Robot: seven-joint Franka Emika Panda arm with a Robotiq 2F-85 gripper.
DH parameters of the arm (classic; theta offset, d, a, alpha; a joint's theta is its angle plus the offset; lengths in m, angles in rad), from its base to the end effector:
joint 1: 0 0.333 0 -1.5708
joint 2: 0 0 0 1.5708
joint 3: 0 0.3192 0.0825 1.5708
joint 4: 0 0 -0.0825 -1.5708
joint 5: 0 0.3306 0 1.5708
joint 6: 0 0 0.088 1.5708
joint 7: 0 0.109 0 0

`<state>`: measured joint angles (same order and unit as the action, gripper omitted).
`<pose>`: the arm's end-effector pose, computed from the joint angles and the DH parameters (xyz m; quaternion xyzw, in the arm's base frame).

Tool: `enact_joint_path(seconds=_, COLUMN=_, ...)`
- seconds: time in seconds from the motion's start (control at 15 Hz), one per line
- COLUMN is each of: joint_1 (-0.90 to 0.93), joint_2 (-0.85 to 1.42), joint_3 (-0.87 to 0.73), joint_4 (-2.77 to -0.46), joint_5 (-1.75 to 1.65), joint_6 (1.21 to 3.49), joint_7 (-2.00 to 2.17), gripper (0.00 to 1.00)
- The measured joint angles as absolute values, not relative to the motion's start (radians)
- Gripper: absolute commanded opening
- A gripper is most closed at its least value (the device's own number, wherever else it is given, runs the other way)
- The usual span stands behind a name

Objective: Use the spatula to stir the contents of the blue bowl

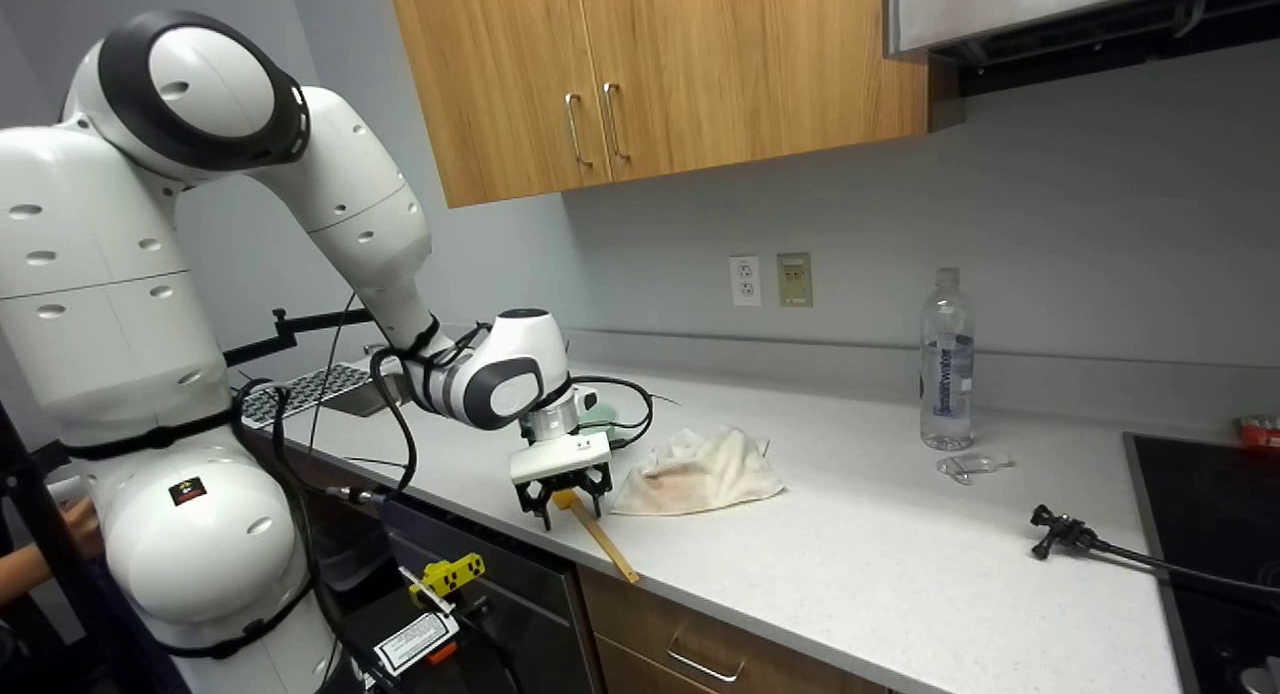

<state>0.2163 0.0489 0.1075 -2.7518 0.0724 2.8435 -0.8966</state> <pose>0.3602 0.1173 0.2587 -0.8385 -0.5442 -0.0245 0.0074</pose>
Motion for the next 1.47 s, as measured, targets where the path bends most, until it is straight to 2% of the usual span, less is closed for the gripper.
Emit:
enact_joint_path(seconds=0.2, joint_1=0.197, joint_2=0.070, joint_3=0.112, joint_4=-2.745, joint_5=0.069, joint_6=2.865, joint_7=-0.896, gripper=0.34)
enact_joint_path(seconds=0.53, joint_1=0.184, joint_2=0.059, joint_3=0.129, joint_4=-2.743, joint_5=0.068, joint_6=2.860, joint_7=-0.881, gripper=0.01)
enact_joint_path(seconds=0.6, joint_1=0.184, joint_2=0.057, joint_3=0.132, joint_4=-2.745, joint_5=0.067, joint_6=2.858, joint_7=-0.878, gripper=0.00)
enact_joint_path(seconds=0.67, joint_1=0.183, joint_2=0.054, joint_3=0.134, joint_4=-2.746, joint_5=0.064, joint_6=2.856, joint_7=-0.875, gripper=0.05)
enact_joint_path(seconds=1.13, joint_1=0.159, joint_2=0.044, joint_3=0.117, joint_4=-2.734, joint_5=-0.156, joint_6=2.839, joint_7=-0.795, gripper=0.05)
enact_joint_path(seconds=1.47, joint_1=0.156, joint_2=-0.051, joint_3=0.123, joint_4=-2.686, joint_5=-0.365, joint_6=2.643, joint_7=-0.737, gripper=0.05)
